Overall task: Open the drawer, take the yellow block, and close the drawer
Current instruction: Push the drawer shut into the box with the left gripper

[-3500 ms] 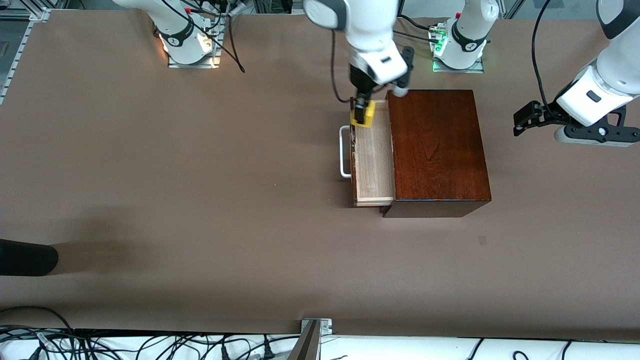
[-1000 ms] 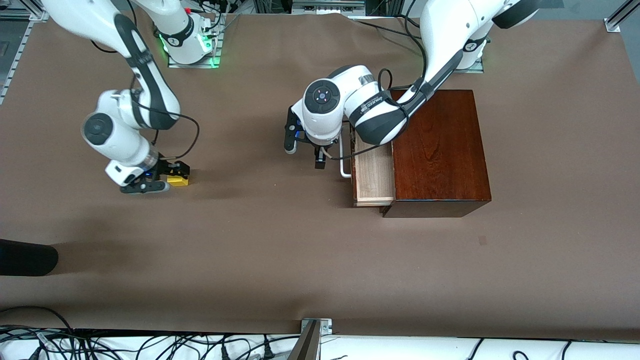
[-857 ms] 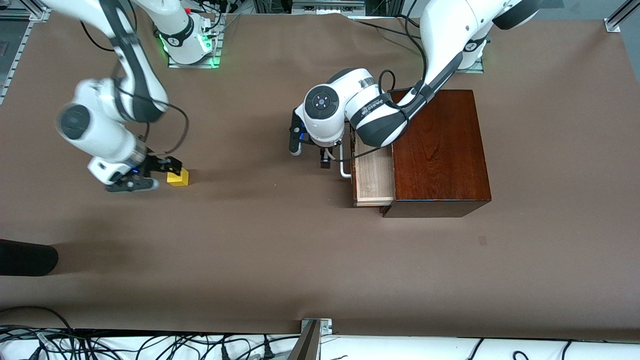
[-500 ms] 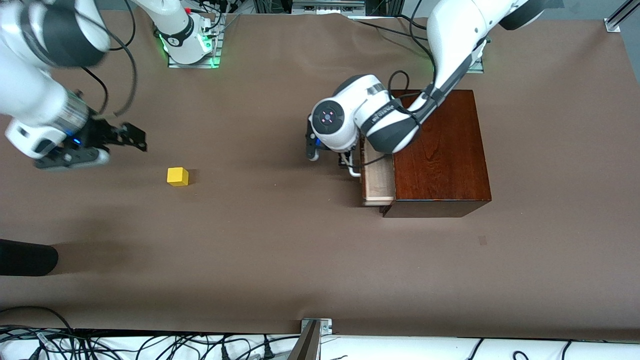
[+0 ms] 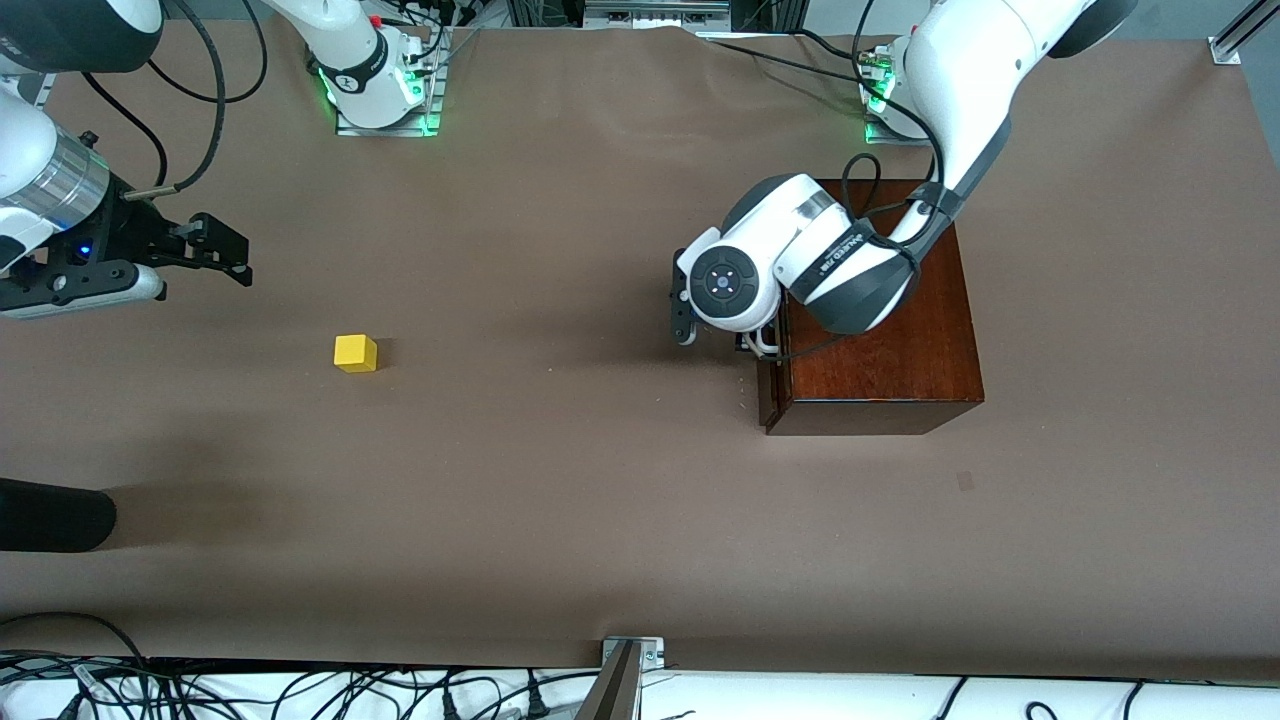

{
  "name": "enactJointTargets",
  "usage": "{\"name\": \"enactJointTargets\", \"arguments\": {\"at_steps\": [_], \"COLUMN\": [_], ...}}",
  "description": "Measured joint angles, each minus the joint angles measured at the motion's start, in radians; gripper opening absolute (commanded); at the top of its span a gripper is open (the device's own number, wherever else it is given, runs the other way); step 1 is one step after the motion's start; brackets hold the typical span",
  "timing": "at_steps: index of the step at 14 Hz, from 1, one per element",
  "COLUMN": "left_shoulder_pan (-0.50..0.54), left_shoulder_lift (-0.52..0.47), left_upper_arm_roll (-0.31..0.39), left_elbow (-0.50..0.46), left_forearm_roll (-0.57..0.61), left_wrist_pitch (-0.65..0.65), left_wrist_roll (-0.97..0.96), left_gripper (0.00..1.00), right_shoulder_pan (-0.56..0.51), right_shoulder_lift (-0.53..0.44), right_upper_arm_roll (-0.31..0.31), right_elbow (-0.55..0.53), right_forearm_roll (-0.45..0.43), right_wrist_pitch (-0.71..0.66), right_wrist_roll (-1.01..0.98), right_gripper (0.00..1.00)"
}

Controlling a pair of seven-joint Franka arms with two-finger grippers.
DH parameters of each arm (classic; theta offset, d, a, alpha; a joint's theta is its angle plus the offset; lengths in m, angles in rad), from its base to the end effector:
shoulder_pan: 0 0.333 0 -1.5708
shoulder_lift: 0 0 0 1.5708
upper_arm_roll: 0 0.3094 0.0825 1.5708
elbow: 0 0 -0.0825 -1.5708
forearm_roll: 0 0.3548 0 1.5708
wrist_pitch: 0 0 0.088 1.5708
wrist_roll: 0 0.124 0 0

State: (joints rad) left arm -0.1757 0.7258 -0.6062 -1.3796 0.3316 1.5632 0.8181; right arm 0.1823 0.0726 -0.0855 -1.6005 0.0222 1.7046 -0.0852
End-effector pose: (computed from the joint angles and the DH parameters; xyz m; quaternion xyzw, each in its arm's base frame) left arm 0.5217 -0.3614 0.3006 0.6709 -0.7114 -0.2045 0.0440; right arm 0.5549 0.0579 0.5604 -0.9958 -0.0897 -0.0158 0.0080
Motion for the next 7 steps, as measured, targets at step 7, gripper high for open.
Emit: {"name": "enactJointTargets", "arguments": {"at_steps": [7], "left_shoulder_pan": [0.003], "left_shoulder_lift": [-0.023], "left_upper_arm_roll": [-0.014], "left_elbow": [0.018], "left_forearm_roll": [-0.006], "left_wrist_pitch": [-0.021], "left_wrist_roll": [-0.004], "left_gripper": [1.00], "right_shoulder_pan": [0.000], "right_shoulder_lift": [0.002], "right_upper_arm_roll": [-0.001], "right_elbow": [0.054], "right_forearm_roll": [-0.053], "right_wrist_pitch": [-0.037], "right_wrist_roll": [0.000], "right_gripper": [1.00]}}
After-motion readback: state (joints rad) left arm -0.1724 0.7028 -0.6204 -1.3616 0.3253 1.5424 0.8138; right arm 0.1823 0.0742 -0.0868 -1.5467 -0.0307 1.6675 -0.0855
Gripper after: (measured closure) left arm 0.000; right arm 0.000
